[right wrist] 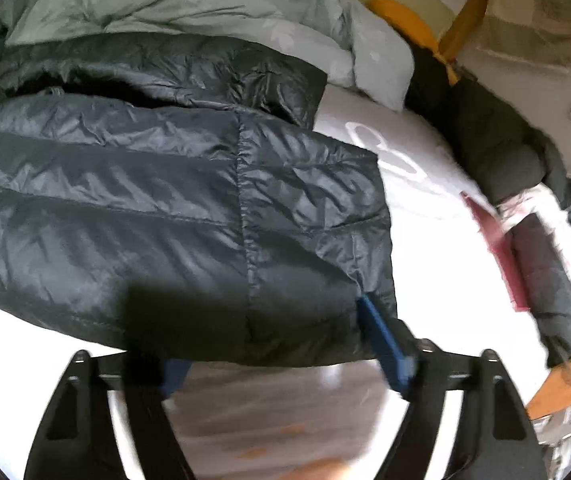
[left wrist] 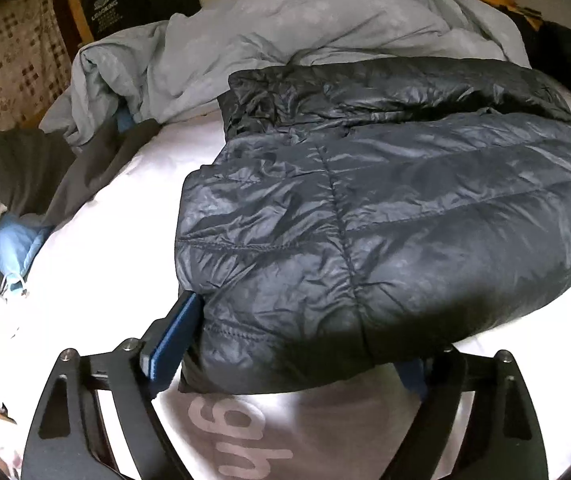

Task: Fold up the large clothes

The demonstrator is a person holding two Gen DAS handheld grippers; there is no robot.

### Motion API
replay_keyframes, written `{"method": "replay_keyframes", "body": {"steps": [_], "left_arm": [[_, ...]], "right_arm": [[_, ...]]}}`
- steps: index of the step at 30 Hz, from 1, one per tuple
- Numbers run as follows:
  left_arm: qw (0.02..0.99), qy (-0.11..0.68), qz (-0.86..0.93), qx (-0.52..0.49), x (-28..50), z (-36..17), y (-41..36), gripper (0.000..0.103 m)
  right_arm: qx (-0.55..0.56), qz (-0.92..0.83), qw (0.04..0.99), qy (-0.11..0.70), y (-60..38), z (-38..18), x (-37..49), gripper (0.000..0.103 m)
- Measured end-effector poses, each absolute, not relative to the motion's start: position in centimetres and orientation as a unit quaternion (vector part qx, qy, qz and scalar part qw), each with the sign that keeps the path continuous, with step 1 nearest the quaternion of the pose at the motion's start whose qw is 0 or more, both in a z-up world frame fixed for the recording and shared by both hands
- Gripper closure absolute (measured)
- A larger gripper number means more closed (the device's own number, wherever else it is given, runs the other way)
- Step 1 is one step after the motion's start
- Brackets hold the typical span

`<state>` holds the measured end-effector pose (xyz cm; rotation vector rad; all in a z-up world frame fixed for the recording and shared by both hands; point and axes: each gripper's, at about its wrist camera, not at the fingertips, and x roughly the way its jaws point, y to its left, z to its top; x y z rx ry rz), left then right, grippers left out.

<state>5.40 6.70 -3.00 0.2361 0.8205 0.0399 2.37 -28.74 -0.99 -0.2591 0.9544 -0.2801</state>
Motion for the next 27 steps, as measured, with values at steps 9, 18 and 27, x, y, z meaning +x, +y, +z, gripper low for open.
{"method": "replay_keyframes", "body": {"steps": [9, 18, 27], "left_arm": [[0.909, 0.394, 0.017, 0.132, 5.6, -3.4, 6.6, 0.06], [0.937, 0.34, 0.022, 0.082, 0.2, 1.4, 8.5, 0.092], [0.946, 0.313, 0.001, 0.079, -3.3, 6.3, 9.2, 0.091]], "right_arm": [[-0.114, -0.136, 0.874, 0.452, -28.9, -0.9, 2.1, 0.089], [-0.056, -0.084, 0.915, 0.391, -28.9, 2.8, -5.0, 0.096], [-0.051, -0.075, 0.936, 0.34, -27.8, 7.7, -9.2, 0.096]]}}
